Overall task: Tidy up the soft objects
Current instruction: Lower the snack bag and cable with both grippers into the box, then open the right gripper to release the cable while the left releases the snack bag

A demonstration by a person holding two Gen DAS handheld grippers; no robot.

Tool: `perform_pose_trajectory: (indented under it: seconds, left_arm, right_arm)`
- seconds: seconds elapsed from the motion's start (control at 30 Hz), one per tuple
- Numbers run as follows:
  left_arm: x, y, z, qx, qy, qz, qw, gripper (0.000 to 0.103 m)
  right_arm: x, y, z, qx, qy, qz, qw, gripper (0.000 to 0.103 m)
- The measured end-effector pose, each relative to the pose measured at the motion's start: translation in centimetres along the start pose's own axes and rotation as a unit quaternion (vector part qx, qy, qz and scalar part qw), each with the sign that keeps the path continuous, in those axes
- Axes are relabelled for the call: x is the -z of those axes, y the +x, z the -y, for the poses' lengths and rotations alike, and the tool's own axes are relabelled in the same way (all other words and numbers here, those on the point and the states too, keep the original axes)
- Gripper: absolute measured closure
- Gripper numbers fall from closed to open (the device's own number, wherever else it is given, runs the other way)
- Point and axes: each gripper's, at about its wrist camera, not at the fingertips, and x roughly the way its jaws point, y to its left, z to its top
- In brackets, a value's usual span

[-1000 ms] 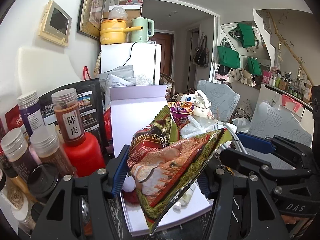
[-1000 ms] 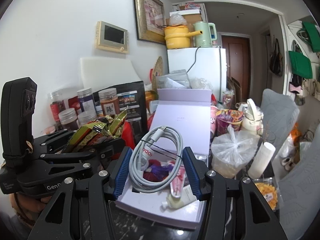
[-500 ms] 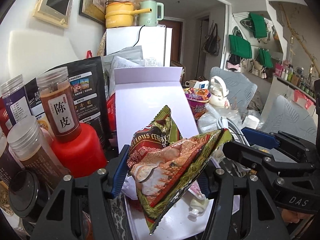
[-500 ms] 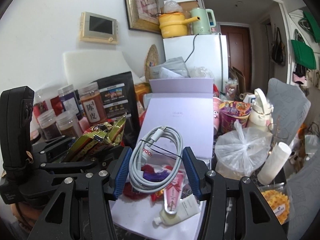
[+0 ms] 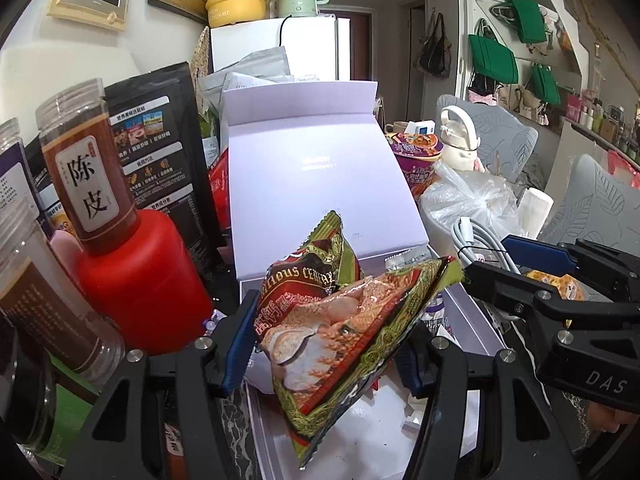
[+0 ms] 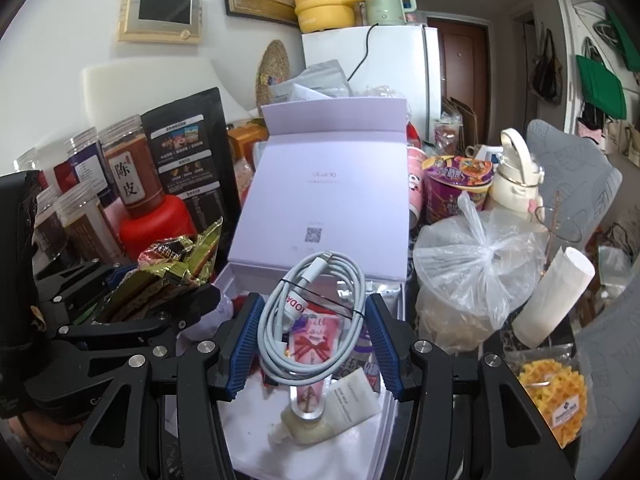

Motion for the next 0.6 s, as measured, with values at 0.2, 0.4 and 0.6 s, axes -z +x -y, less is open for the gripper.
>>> perform_pose_trajectory:
  seconds: [0.2, 0.4, 0.6]
  left_arm:
    - [0.5, 1.4, 0.3, -0.004, 0.004, -0.014, 0.9999, 0.044]
    - [1.1, 3.1, 0.4, -0.005, 0.007, -0.039, 0.9992, 0.044]
    - [1.8, 4.5, 0.7, -0.012, 0.011, -0.06, 0.9981, 0.044]
  right_arm:
    - [0.4, 1.6, 0.5, 0.003, 0.003, -0.023, 1.0, 0.051]
    - [1.0, 3.0, 0.8, 0.004, 0.005, -0.045, 0.999, 0.051]
    - [1.6, 4.4, 1.0, 0.008, 0.003, -0.07, 0.997, 0.051]
